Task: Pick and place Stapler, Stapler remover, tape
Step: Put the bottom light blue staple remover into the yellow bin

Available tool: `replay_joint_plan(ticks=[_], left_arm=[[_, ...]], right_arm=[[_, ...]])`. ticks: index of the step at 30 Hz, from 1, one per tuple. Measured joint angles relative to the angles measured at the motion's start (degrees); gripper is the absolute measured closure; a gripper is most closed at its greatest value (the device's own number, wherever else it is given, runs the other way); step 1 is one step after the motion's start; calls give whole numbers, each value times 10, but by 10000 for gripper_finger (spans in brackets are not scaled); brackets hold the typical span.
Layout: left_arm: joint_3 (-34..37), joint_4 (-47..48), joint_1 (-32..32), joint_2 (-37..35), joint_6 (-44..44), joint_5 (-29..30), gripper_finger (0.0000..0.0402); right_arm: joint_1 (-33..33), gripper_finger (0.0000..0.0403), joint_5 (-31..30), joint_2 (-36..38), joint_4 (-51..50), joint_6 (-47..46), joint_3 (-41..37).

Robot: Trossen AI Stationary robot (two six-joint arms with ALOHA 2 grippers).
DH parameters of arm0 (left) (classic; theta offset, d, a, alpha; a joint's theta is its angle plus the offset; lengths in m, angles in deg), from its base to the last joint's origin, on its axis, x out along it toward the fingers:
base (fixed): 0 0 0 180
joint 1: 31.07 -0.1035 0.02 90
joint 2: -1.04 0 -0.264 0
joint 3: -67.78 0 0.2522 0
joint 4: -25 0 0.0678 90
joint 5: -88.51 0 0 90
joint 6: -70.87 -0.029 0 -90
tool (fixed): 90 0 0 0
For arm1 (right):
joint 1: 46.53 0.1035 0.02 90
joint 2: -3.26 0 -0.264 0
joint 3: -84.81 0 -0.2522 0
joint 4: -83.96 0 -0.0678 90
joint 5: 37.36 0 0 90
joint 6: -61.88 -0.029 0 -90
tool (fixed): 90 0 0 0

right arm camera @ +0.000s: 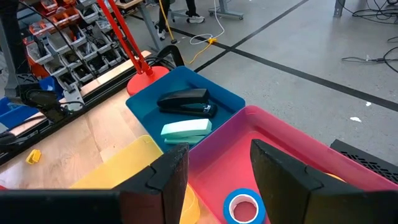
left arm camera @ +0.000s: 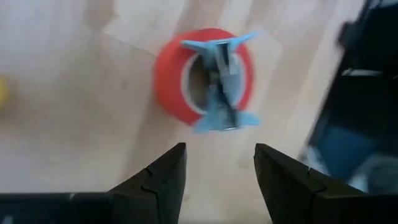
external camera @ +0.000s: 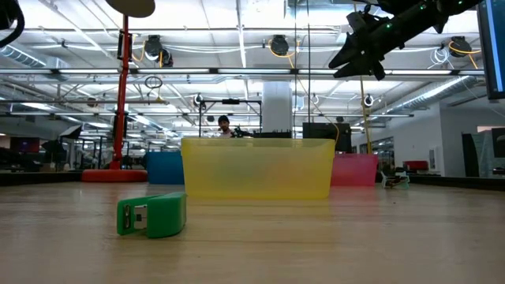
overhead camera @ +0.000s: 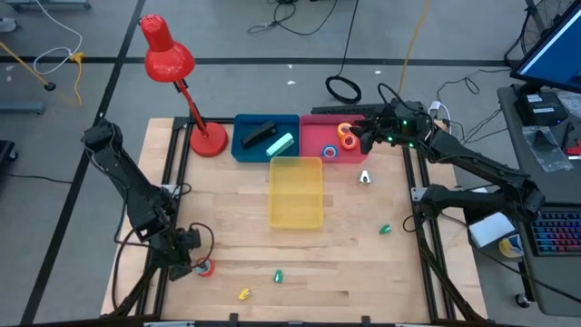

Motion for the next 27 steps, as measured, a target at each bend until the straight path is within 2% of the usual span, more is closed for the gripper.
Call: replay_joint_plan(ticks=[5, 12, 27], left_arm=[[0, -38, 0, 0, 114, 2, 213], [0, -43, 0, 0, 267, 48, 213], [0, -16, -1, 0, 344, 50, 213]], right_arm=[[0, 238, 0, 0, 0, 0, 0], [0, 238, 0, 0, 0, 0, 0], [0, 238, 0, 0, 0, 0, 0]])
